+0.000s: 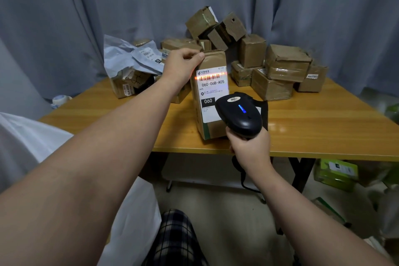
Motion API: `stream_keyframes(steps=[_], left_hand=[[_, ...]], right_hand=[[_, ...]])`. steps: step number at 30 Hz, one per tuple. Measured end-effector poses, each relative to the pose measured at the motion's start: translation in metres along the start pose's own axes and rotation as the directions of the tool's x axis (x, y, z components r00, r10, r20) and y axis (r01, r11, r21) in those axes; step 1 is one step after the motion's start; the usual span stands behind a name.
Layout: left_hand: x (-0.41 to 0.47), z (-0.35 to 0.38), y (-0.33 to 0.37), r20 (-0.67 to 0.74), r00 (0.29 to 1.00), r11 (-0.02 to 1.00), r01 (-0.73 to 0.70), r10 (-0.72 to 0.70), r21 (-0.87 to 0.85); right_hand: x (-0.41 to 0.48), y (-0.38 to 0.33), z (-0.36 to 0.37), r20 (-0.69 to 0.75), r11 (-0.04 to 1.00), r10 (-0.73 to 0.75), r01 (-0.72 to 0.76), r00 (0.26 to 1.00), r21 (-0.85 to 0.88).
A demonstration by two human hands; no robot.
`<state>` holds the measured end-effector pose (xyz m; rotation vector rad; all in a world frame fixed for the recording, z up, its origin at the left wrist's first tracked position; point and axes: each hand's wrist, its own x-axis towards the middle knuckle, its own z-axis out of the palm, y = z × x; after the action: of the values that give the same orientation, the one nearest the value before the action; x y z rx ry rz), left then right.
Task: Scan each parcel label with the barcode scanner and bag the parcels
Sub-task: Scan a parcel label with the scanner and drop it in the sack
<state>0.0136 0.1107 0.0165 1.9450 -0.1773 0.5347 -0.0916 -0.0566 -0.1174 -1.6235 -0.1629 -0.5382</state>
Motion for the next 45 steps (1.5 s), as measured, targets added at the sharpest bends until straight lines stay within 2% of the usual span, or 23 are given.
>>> stream_keyframes(steps=[8, 19, 25, 28, 30, 32, 33, 35, 36, 39, 42, 45], left_hand=[[-0.004, 0.001, 0.003, -0.009, 1.000, 1.000, -0.016, 0.016, 0.017], [-0.016, -0.002, 0.001, -0.009, 0.996, 0.993, -0.087, 0.088, 0.079], [-0.047, -0.022, -0.013, -0.107, 0.987, 0.990, -0.115, 0.123, 0.076], [-0.083, -0.042, -0.036, -0.219, 0.972, 0.996, -0.089, 0.081, -0.025], [-0.113, -0.057, -0.050, -0.274, 0.961, 0.990, 0.010, -0.048, -0.138], [-0.140, -0.067, -0.056, -0.253, 0.929, 0.942, 0.198, -0.269, -0.272], [-0.151, -0.071, -0.057, -0.232, 0.901, 0.912, 0.297, -0.366, -0.282], [-0.170, -0.080, -0.057, -0.209, 0.847, 0.857, 0.424, -0.490, -0.291], [-0.180, -0.086, -0.055, -0.212, 0.832, 0.838, 0.432, -0.513, -0.332], [-0.208, -0.119, -0.054, -0.308, 0.804, 0.822, 0.345, -0.508, -0.453], [-0.250, -0.160, -0.048, -0.522, 0.729, 0.848, 0.151, -0.443, -0.508], [-0.293, -0.193, -0.042, -0.711, 0.661, 0.964, 0.076, -0.239, -0.253]], right_hand=[[-0.009, 0.005, -0.003, -0.037, 0.998, -0.007, 0.009, 0.999, 0.059], [-0.005, 0.011, -0.001, 0.022, 0.999, 0.037, -0.038, 0.999, 0.034], [0.012, 0.013, 0.001, 0.096, 0.991, 0.078, -0.088, 0.992, 0.099], [0.025, 0.010, 0.004, 0.181, 0.952, 0.200, -0.235, 0.963, 0.195], [0.029, 0.007, 0.006, 0.288, 0.874, 0.319, -0.398, 0.903, 0.280], [0.027, 0.003, 0.012, 0.402, 0.806, 0.391, -0.519, 0.828, 0.284], [0.026, 0.001, 0.018, 0.432, 0.813, 0.388, -0.523, 0.814, 0.256], [0.019, -0.006, 0.033, 0.427, 0.879, 0.313, -0.429, 0.848, 0.207], [0.014, -0.011, 0.040, 0.418, 0.905, 0.264, -0.373, 0.869, 0.203], [-0.004, -0.028, 0.059, 0.452, 0.937, 0.138, -0.264, 0.881, 0.229], [-0.024, -0.053, 0.083, 0.557, 0.944, 0.076, -0.240, 0.827, 0.227], [-0.048, -0.071, 0.119, 0.737, 0.951, 0.022, -0.241, 0.676, 0.192]])
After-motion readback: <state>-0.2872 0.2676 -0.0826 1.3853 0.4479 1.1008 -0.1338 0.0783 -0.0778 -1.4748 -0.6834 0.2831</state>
